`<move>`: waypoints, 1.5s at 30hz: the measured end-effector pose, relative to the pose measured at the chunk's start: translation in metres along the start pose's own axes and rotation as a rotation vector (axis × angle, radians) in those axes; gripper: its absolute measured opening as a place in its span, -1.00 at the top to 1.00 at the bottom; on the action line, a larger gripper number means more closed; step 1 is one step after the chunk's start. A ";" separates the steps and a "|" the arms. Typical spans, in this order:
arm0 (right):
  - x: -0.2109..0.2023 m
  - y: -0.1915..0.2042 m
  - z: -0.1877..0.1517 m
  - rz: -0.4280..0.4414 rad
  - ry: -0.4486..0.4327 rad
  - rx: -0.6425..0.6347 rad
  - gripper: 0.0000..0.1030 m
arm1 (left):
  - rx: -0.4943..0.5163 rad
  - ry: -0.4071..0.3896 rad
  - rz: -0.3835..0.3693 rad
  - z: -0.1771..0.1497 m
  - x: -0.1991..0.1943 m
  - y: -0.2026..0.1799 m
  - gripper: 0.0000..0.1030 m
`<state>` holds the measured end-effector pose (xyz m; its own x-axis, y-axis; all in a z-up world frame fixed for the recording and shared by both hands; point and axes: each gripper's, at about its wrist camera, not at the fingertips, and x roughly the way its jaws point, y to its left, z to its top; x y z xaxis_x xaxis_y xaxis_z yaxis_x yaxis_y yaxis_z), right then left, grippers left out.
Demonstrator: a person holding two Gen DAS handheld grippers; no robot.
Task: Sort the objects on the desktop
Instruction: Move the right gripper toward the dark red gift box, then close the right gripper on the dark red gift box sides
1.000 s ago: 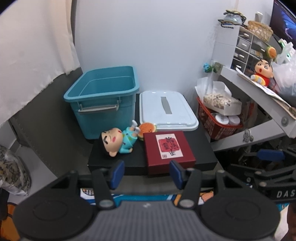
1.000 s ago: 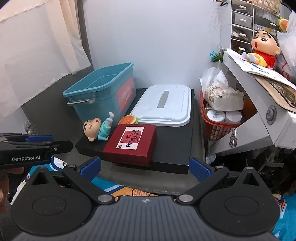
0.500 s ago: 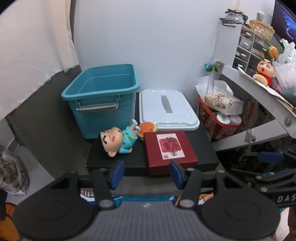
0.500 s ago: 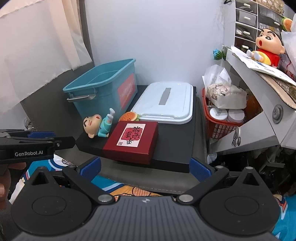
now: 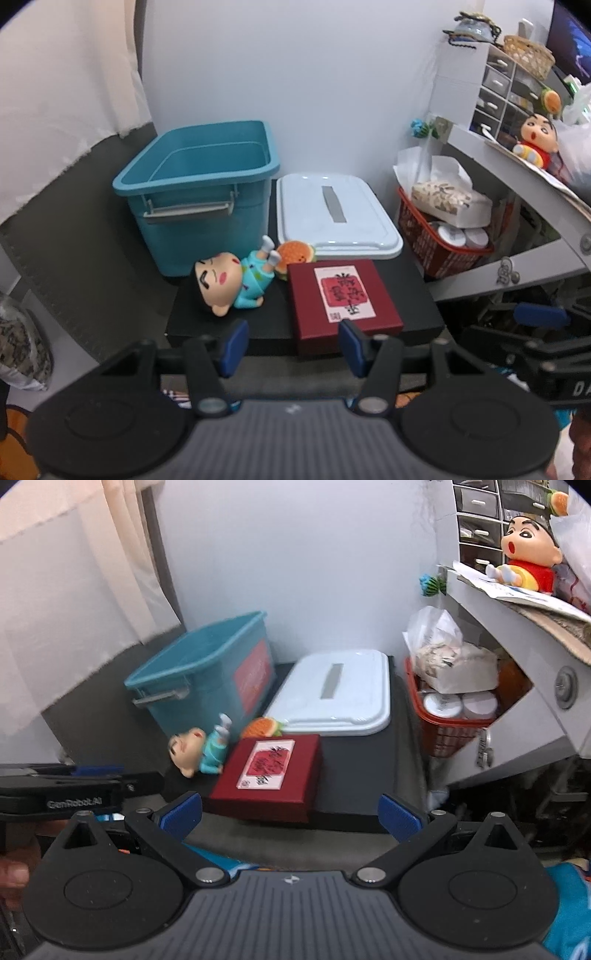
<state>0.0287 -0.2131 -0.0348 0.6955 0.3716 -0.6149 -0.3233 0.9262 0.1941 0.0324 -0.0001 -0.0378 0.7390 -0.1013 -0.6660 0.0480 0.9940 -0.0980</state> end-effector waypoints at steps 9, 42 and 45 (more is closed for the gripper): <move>0.028 -0.004 -0.001 0.005 0.024 0.031 -0.99 | 0.004 0.006 -0.019 0.008 0.024 0.004 -0.10; 0.084 -0.044 -0.004 0.062 0.151 0.287 0.23 | 0.036 0.028 -0.142 -0.001 0.103 0.012 -0.09; 0.087 -0.044 -0.004 0.068 0.147 0.308 0.23 | 0.031 0.003 -0.155 0.000 0.104 0.015 -0.09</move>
<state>0.1012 -0.2214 -0.0999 0.5722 0.4409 -0.6915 -0.1416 0.8836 0.4462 0.1100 0.0040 -0.1079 0.7193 -0.2535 -0.6468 0.1822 0.9673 -0.1765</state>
